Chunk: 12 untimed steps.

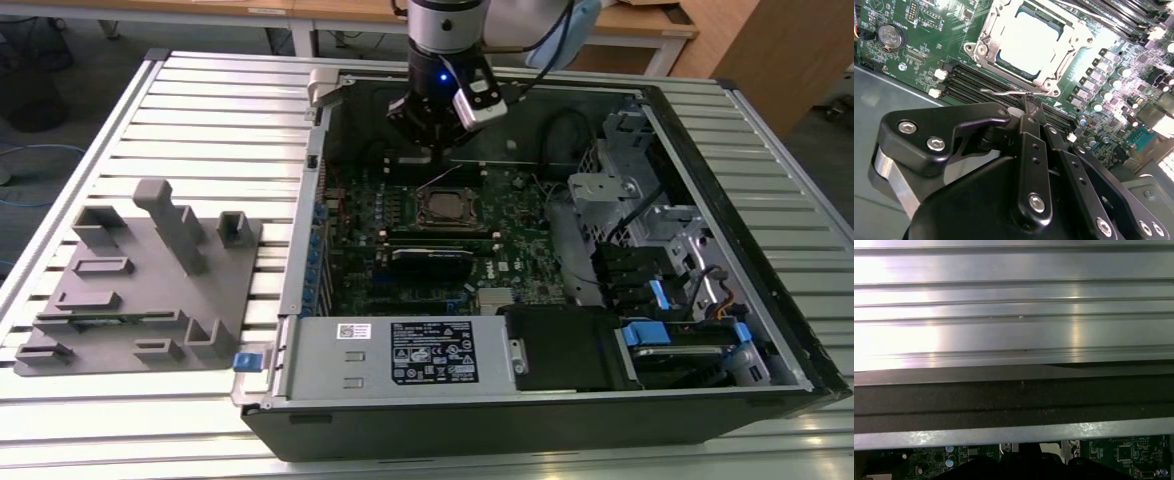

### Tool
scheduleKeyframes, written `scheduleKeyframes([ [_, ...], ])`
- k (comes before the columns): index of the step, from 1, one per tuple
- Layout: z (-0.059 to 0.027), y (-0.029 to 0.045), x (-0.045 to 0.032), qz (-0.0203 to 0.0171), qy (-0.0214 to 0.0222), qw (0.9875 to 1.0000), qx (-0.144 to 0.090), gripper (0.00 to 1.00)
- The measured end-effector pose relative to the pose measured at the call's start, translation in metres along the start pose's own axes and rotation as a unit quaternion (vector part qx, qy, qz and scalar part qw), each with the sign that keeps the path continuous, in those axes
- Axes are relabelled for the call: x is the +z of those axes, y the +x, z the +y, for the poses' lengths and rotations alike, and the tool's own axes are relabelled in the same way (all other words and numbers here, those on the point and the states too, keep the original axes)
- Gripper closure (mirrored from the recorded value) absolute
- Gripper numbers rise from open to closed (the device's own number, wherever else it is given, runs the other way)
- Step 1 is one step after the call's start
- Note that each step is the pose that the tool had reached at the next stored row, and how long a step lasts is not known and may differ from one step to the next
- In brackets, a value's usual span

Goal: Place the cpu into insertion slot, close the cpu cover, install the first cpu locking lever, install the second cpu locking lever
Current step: 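Install the first cpu locking lever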

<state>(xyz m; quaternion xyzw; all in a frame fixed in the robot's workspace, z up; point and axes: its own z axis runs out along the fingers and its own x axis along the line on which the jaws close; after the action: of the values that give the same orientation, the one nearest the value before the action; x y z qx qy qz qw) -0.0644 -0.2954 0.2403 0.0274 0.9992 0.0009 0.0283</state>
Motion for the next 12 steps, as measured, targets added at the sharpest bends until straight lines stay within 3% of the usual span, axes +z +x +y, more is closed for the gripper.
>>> scheduleKeyframes([
  [4, 0.0001, -0.0023, 0.0014, 0.0000, 0.0000, 1.0000, 0.000, 0.89],
  [8, 0.0002, -0.0032, 0.0078, 0.0000, -0.0003, 1.0000, 0.000, 0.89],
  [12, 0.0001, -0.0034, 0.0103, 0.0004, -0.0066, 1.0000, 0.000, 0.89],
])
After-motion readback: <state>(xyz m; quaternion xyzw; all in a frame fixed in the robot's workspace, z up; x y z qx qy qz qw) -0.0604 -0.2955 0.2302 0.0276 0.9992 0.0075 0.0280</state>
